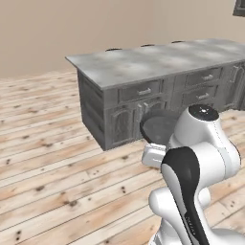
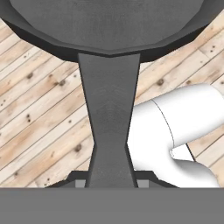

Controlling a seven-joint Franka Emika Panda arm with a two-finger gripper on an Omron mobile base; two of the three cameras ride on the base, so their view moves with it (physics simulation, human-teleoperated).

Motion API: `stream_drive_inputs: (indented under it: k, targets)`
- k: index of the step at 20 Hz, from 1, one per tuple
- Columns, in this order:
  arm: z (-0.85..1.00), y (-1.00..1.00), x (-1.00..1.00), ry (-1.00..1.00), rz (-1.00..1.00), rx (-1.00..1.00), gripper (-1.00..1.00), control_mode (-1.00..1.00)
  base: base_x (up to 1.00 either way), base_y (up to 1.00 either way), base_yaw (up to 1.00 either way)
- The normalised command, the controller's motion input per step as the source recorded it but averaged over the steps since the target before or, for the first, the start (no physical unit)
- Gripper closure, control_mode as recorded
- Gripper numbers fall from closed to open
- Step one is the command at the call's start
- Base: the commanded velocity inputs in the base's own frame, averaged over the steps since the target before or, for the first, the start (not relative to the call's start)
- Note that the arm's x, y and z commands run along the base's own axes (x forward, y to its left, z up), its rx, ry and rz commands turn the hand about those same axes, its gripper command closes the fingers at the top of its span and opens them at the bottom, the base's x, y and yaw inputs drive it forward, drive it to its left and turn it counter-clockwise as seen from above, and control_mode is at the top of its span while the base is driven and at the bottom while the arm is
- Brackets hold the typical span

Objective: Move the pot and pan from the stove into the sink.

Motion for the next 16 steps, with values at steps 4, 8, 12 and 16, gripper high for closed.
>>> stream_drive_inputs:
  k: [4, 8, 12, 16]
  targets:
    - [0.00, 0.00, 0.00, 0.00, 0.00, 0.00, 1.00, 1.00, 0.00, -0.20, -0.28]
    - [0.00, 0.00, 0.00, 0.00, 0.00, 0.00, 1.00, 1.00, 0.00, -0.22, -0.29]
    - [0.00, 0.00, 0.00, 0.00, 0.00, 0.00, 1.00, 1.00, 0.00, -0.22, -0.29]
    - [0.00, 0.00, 0.00, 0.00, 0.00, 0.00, 1.00, 1.00, 0.00, -0.23, -0.29]
